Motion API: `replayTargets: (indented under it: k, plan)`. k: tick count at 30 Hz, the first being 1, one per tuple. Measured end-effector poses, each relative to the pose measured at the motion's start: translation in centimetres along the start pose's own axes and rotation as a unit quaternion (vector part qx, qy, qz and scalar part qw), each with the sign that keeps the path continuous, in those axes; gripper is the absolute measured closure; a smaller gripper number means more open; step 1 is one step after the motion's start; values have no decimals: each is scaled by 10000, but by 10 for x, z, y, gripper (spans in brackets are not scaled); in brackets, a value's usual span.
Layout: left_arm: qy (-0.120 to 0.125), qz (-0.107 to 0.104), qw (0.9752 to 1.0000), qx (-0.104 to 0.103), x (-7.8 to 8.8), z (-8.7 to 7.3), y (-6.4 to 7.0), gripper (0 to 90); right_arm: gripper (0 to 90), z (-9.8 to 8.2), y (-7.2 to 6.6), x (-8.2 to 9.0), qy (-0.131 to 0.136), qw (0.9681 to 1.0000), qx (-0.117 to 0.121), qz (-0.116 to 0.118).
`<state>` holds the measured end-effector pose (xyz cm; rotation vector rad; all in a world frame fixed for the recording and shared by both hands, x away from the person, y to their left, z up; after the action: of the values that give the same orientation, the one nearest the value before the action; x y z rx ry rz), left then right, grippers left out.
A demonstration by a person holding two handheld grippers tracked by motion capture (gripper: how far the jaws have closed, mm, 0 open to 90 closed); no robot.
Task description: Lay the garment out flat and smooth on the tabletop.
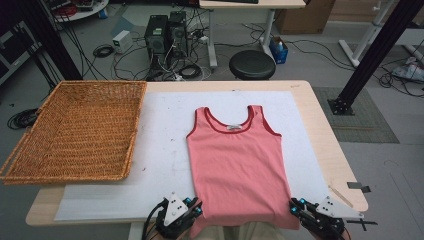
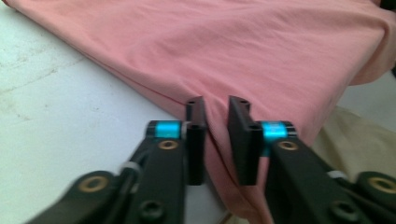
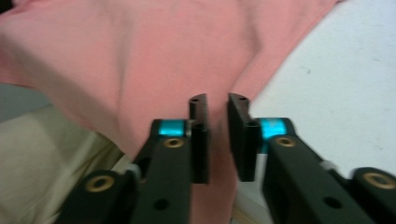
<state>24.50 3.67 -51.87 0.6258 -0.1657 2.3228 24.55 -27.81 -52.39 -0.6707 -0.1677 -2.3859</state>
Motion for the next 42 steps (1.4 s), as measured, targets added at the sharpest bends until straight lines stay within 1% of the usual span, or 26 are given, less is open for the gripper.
replayTargets:
  k: [2, 6, 8, 12, 13, 16, 17, 18, 19, 20, 21, 22, 23, 24, 25, 26, 27, 28, 29, 30, 31, 35, 37, 39, 40, 42]
  plan:
    - [20, -27, 10000, 50, 4, 0, -2, 844, 876, -1, 1, 2, 23, 9999, -85, 76]
    - [68, -96, 9999, 106, 13, 0, -5, 851, 880, -3, 2, 7, 41, 9996, -189, 200]
    - [81, -106, 9998, 117, 16, 0, -5, 851, 880, -4, -1, 10, 55, 9994, -212, 274]
    - [-36, -178, 9998, 104, 19, -7, -2, 851, 880, -10, -5, 15, 2, 9993, -225, 307]
    - [-48, -194, 9997, 119, 20, -8, -2, 851, 879, -11, -6, 17, 0, 9992, -218, 344]
    - [-59, -220, 9996, 155, 21, -11, -1, 850, 873, -14, -7, 19, -4, 9990, -267, 352]
    - [-45, -252, 9996, 147, 22, -10, -1, 849, 839, -14, -8, 19, -10, 9990, -294, 350]
    - [4, -278, 9995, 161, 23, -9, -1, 844, 775, -14, -7, 19, 12, 9990, -282, 341]
    - [22, -296, 9994, 174, 23, -7, -1, 815, 737, -13, -7, 20, 6, 9989, -325, 329]
    - [60, -283, 9995, 159, 24, -5, -1, 766, 702, -12, -6, 20, 4, 9989, -320, 353]
    - [83, -238, 9995, 170, 24, -3, -2, 709, 627, -11, -5, 20, 4, 9989, -337, 339]
    - [95, -235, 9995, 189, 23, -2, -4, 657, 602, -9, -4, 19, 23, 9988, -372, 320]
    - [110, -220, 9995, 191, 23, 0, -5, 634, 579, -7, -3, 19, 23, 9986, -393, 363]
    - [127, -206, 9995, 203, 22, 2, -7, 600, 518, -5, -2, 18, 35, 9986, -399, 357]
    - [143, -161, 9995, 212, 22, 4, -10, 563, 475, -2, 0, 17, 46, 9985, -441, 315]
    - [174, -136, 9995, 240, 21, 7, -12, 531, 441, 0, 1, 16, 20, 9986, -429, 325]
    - [190, -129, 9994, 260, 20, 10, -15, 511, 389, 2, 1, 15, -3, 9985, -432, 339]
    - [192, -91, 9995, 240, 19, 13, -17, 509, 353, 5, 4, 13, 21, 9986, -462, 256]
    - [193, -50, 9996, 209, 18, 16, -20, 502, 343, 8, 5, 11, 20, 9984, -497, 256]
    - [192, -7, 9996, 195, 16, 20, -23, 488, 337, 11, 6, 9, 8, 9986, -465, 251]
    - [197, 40, 9996, 184, 15, 25, -27, 487, 338, 14, 8, 7, -1, 9988, -443, 201]
    - [163, 228, 9996, -2, 6, 50, -46, 487, 390, 34, 17, -1, 52, 9993, -353, 123]
    - [134, 383, 9992, -54, -1, 63, -59, 488, 424, 46, 23, -6, 52, 9994, -326, 114]
    - [110, 454, 9989, -84, -8, 75, -70, 487, 427, 58, 32, -14, 43, 9996, -290, 18]
    - [105, 472, 9988, -109, -12, 80, -76, 487, 427, 63, 37, -18, 8, 9995, -313, -37]
    - [63, 454, 9989, -119, -20, 89, -86, 488, 427, 71, 47, -26, -54, 9995, -295, -128]
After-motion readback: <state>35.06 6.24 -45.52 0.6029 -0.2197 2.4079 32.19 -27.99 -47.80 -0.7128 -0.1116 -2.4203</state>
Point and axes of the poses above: each handheld gripper's, and its own axes: x roughly backward along the jaws, z roughly out of its top, y roughly to its right, the point moved 10 cm from there along -x, roughly forward along the jaws
